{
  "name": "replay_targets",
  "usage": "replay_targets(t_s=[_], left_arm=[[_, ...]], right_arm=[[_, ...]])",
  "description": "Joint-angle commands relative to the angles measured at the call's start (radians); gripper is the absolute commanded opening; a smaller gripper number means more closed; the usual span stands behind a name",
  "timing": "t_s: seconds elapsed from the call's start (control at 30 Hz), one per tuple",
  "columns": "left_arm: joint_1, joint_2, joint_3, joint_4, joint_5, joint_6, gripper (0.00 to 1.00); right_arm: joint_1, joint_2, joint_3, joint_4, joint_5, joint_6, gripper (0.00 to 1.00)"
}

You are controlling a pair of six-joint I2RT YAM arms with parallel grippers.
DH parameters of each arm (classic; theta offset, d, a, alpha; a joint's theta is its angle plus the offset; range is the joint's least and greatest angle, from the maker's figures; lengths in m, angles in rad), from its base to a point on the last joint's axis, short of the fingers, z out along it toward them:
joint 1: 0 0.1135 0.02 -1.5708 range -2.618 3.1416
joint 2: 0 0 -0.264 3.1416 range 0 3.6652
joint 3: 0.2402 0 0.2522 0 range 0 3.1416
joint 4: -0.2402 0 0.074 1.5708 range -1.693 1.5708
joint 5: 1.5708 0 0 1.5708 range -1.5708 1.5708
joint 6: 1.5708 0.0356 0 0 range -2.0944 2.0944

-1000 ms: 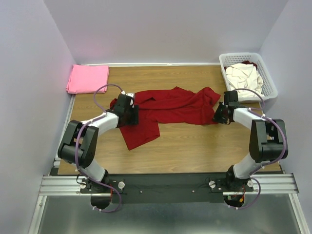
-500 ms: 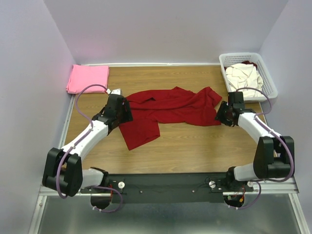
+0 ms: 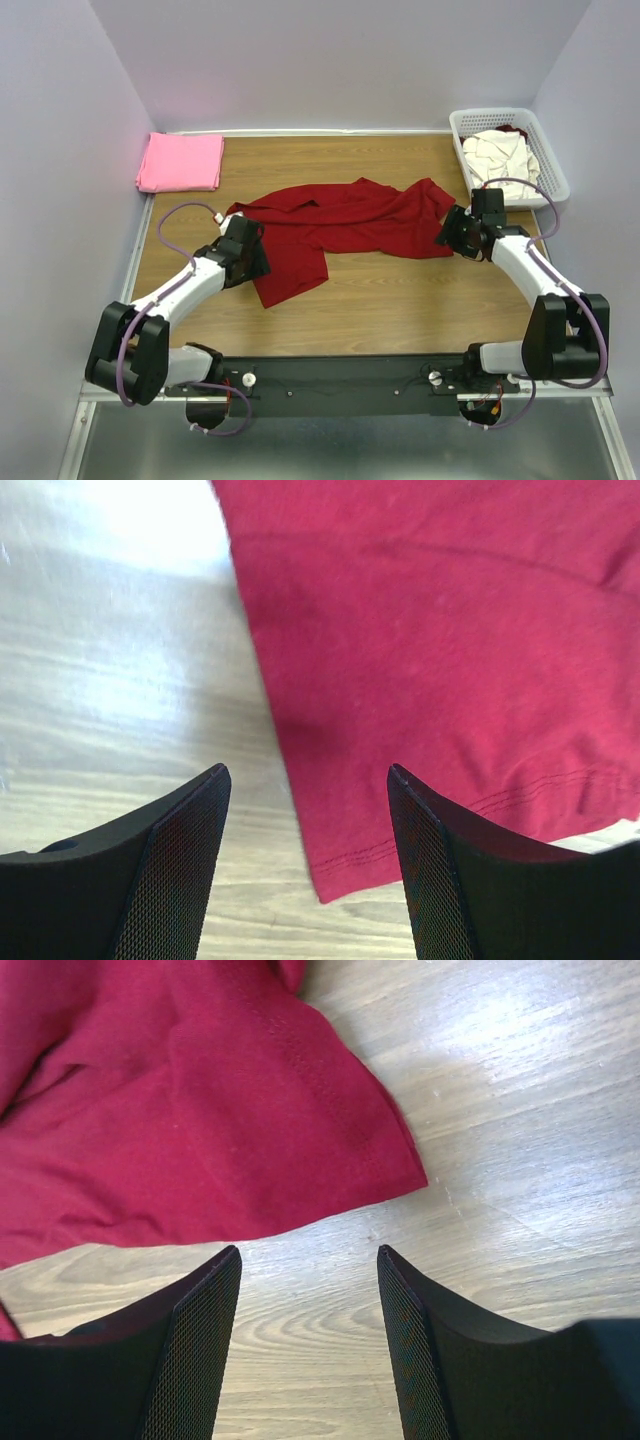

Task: Fold and stack the t-shirts
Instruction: Flatten the tshirt out

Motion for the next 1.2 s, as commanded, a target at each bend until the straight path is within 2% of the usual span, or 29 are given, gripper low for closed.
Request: replay_targets(t_s=[0.0,0.27,0.5,0.6,0.63,1.0,1.17], left_arm=[[-0.012,0.011,-0.02,-0.027,0.003,-0.058,0.71],[-0.063,0.112,0.003,-0.036,0.0,-0.072,0.67],[-0.063,0.148,-0.008,-0.045,-0.014,-0.083,0.59],[-0.065,0.161,-0.008,-0.054,-0.011,-0.08,0.52],[-0.065,0.169,-0.011,-0.059,-0.011,-0.08,0.47],[-0.111,0.263,0.029,-0.102,-0.02,-0.087,0.5],[-0.124,0.287,0.044,-0.126,-0.033,-0.101,0.49]], right_arm=[[0.006,-0.041,-0.021,0.007,-0.033,-0.018,0.64],[0.006,-0.043,-0.033,0.036,-0.079,-0.02,0.64],[0.006,-0.047,-0.038,0.046,-0.079,-0.018,0.64],[0.005,-0.043,-0.035,0.047,-0.078,-0.018,0.64],[0.006,-0.044,-0.035,0.047,-0.076,-0.018,0.64],[0.006,-0.073,-0.038,0.053,-0.081,-0.018,0.64],[0.006,-0.093,-0.041,0.058,-0.087,-0.017,0.64]])
